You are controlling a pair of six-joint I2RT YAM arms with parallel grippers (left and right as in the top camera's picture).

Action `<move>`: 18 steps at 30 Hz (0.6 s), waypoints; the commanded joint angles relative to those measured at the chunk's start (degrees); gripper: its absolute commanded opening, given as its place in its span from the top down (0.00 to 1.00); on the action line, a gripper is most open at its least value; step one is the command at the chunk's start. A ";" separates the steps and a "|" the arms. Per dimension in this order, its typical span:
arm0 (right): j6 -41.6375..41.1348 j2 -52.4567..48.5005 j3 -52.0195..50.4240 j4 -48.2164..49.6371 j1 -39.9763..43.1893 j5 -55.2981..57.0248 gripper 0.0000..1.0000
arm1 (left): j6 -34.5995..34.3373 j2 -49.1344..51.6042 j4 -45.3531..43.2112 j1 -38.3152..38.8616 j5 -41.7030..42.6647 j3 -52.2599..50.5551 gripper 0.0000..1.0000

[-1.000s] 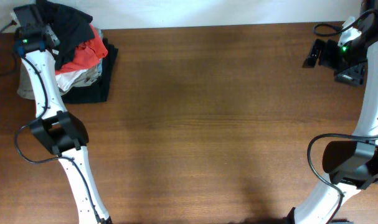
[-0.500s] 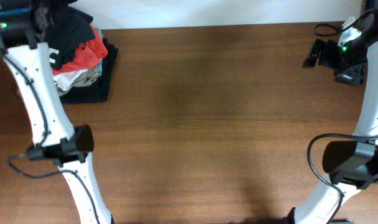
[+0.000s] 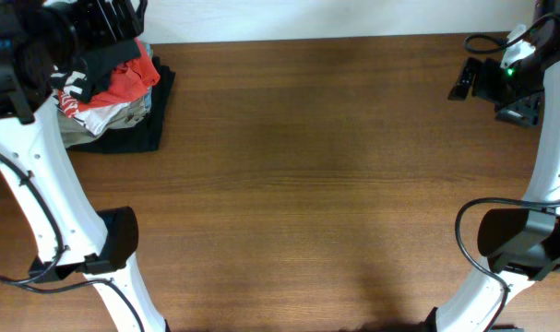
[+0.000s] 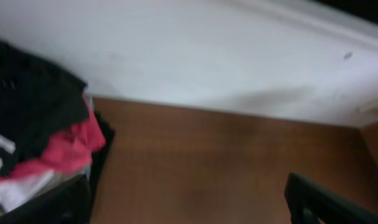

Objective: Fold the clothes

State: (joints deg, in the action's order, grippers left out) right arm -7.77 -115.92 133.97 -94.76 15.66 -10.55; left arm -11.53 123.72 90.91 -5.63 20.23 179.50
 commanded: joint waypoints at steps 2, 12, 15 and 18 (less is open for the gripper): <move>-0.42 1.11 0.57 -1.14 0.11 -2.99 0.01 | 0.50 -0.74 5.62 0.00 1.18 0.15 0.01; 4.42 11.39 0.63 -2.56 -3.21 -15.61 0.01 | 0.50 -0.74 5.77 0.00 1.18 0.17 0.01; 4.39 19.45 0.61 -2.56 -6.80 -15.58 0.02 | 0.50 -0.74 5.77 0.00 1.18 0.17 0.01; 4.37 27.78 0.59 -2.56 -14.78 -15.56 0.01 | 0.50 -0.74 5.77 0.00 1.18 0.17 0.01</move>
State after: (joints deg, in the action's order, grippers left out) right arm -4.25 -96.82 133.91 -96.95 7.46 -24.69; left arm -11.53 123.70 96.66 -5.63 20.64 179.48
